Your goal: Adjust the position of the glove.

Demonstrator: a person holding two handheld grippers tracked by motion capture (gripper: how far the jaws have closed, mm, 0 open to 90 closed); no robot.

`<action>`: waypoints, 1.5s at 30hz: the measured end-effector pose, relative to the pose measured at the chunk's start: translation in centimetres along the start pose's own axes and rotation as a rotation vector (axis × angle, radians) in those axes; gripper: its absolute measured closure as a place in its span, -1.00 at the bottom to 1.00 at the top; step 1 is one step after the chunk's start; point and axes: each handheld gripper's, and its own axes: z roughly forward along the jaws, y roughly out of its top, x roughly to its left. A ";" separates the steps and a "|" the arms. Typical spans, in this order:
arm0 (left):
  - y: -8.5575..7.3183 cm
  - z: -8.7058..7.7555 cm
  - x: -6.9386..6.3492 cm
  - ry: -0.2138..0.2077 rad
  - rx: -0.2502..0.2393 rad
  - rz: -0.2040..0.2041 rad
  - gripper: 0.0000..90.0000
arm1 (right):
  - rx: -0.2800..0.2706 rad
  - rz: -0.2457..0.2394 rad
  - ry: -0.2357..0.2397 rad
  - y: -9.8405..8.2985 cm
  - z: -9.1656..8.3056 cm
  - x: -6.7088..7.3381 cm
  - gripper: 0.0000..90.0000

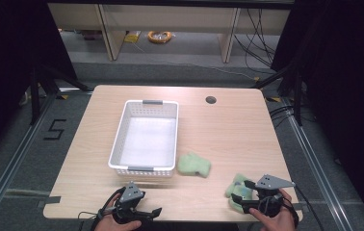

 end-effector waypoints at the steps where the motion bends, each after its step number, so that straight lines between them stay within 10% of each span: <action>1: 0.1 -0.1 0.1 -0.007 0.012 0.008 -0.63 | -0.001 -0.001 0.000 0.0 0.1 0.0 -0.37; 29: 0.1 0.0 0.2 -0.004 -0.013 0.005 -0.63 | -0.019 0.009 0.032 2.3 0.7 0.3 -0.14; 45: 0.1 -0.1 0.2 -0.006 -0.024 -0.005 -0.63 | 0.027 -0.072 0.042 7.8 4.7 1.2 0.09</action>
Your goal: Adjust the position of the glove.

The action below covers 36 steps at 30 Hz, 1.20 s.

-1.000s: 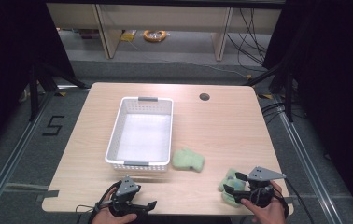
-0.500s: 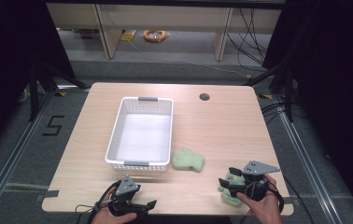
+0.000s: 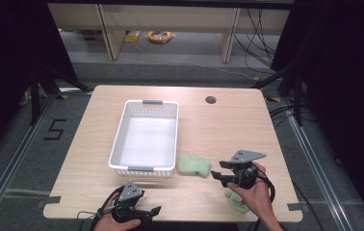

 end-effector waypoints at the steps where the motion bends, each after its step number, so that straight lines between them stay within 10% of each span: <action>1: 0.0 0.0 0.0 0.001 -0.001 -0.001 -0.63 | 0.000 -0.023 0.005 0.3 0.4 -0.1 0.10; 26: 0.0 -0.1 0.0 -0.003 0.000 0.000 -0.64 | 0.159 -0.122 0.038 4.7 8.3 0.1 0.36; 36: 0.0 0.0 0.0 -0.006 0.003 0.001 -0.63 | 0.246 -0.040 0.039 4.0 10.0 -0.4 0.42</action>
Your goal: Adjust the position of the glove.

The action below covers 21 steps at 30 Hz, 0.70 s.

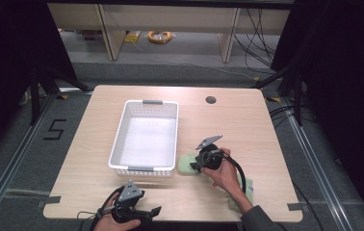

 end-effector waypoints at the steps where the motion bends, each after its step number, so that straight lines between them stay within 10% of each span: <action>1: 0.0 0.0 0.0 0.000 0.000 0.000 -0.64 | -0.020 -0.002 -0.003 -0.1 0.4 -0.1 0.44; 21: 0.0 -0.2 0.0 0.005 -0.005 0.013 -0.63 | -0.039 -0.012 -0.001 -0.7 0.1 0.0 0.91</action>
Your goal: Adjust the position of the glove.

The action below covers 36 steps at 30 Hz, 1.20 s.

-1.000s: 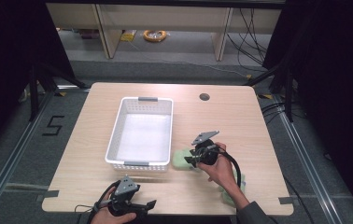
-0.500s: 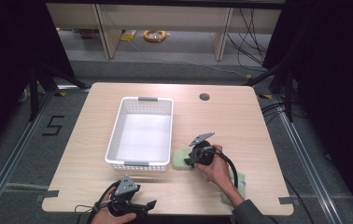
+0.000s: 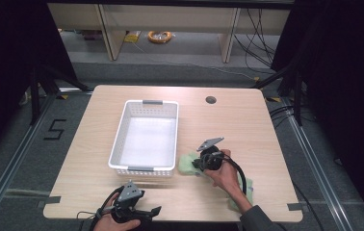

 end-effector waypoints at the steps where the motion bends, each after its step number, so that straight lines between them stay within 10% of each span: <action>1: 0.0 0.0 0.0 0.000 0.000 0.000 -0.63 | -0.016 -0.011 0.006 0.0 -0.2 -0.1 0.91; 14: 0.0 -0.2 0.1 0.004 -0.006 -0.005 -0.63 | -0.087 -0.067 0.079 -1.8 -6.0 1.6 0.92; 24: 0.0 -0.1 0.0 -0.001 -0.008 -0.011 -0.63 | -0.052 -0.132 0.165 -5.0 -6.5 3.8 0.91; 36: 0.0 0.0 0.0 -0.001 0.003 -0.002 -0.63 | -0.016 -0.093 0.173 -6.2 -5.4 3.6 0.90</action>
